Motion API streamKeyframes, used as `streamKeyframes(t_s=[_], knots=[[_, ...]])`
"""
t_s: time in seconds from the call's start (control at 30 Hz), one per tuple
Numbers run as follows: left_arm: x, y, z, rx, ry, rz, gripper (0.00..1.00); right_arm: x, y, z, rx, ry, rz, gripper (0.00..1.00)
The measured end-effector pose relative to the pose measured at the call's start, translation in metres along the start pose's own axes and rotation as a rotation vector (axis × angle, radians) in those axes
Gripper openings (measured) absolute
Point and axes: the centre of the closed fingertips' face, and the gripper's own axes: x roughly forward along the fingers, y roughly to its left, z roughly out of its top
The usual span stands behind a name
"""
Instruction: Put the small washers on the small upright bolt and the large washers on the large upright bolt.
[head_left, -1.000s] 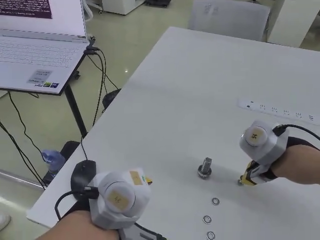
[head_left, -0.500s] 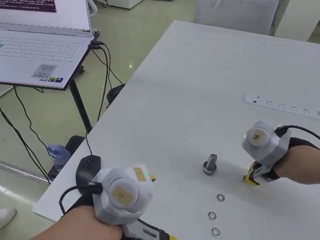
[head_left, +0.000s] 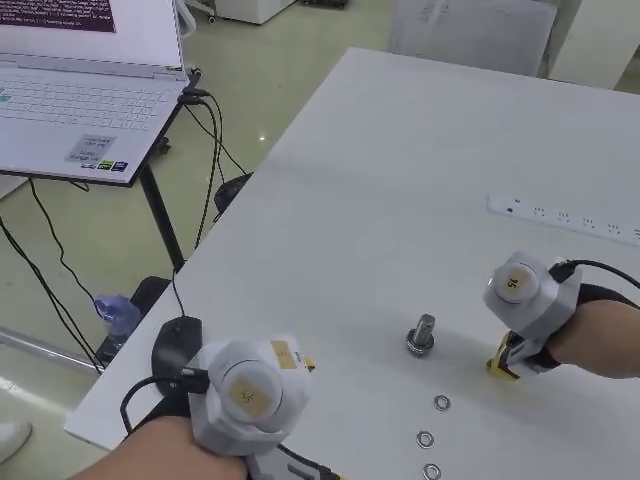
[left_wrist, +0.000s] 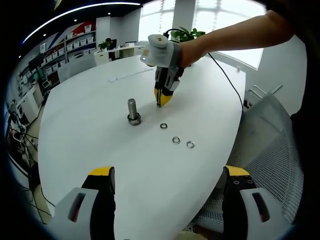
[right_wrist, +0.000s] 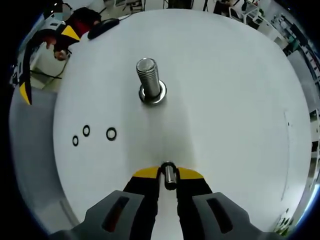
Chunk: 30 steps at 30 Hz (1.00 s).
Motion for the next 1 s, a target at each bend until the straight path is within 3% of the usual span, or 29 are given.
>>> streamKeyframes(t_s=[0.43, 1.0], knots=[[-0.003, -0.002, 0.001, 0.004, -0.003, 0.003, 0.88, -0.007, -0.002, 0.002, -0.016, -0.015, -0.005, 0.22], [-0.005, -0.003, 0.010, 0.023, -0.012, 0.009, 0.87, -0.036, 0.001, 0.016, -0.077, -0.053, -0.009, 0.25]])
